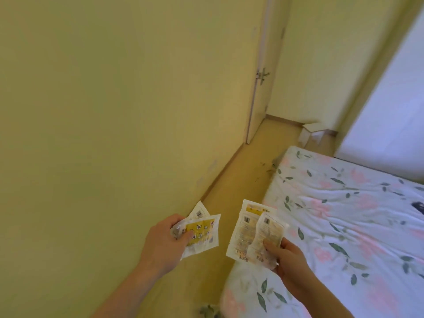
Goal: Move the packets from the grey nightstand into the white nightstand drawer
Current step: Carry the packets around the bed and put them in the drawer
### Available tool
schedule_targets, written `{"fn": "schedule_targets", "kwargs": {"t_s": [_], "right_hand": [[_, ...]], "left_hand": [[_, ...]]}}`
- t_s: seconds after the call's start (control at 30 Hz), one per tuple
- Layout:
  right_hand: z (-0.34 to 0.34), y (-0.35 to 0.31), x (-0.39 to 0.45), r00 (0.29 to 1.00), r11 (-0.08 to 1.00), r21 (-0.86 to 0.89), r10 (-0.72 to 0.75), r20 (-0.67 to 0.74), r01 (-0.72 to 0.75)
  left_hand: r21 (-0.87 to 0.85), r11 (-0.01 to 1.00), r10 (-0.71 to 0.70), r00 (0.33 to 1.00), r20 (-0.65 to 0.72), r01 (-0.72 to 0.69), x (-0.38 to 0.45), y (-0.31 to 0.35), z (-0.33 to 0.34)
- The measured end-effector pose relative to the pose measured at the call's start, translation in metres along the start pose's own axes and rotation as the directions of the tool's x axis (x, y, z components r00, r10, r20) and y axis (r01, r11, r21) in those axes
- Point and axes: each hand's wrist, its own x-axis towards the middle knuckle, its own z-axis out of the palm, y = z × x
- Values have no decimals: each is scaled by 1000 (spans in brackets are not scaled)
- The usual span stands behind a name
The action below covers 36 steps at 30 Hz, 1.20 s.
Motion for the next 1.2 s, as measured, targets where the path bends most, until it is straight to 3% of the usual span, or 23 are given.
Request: {"fn": "schedule_targets", "kwargs": {"t_s": [0.37, 0.6, 0.93, 1.2], "right_hand": [[32, -46, 132, 981, 970, 234, -21, -192, 66], [49, -111, 208, 965, 962, 232, -87, -246, 146], [44, -182, 318, 867, 911, 295, -117, -485, 288], [41, -216, 377, 732, 826, 386, -45, -680, 410]], "left_hand": [[53, 978, 185, 959, 214, -200, 211, 50, 9], [-3, 957, 280, 919, 277, -291, 328, 90, 29], [-66, 895, 423, 794, 436, -441, 506, 149, 95], [-139, 829, 501, 609, 614, -542, 618, 222, 161]]}}
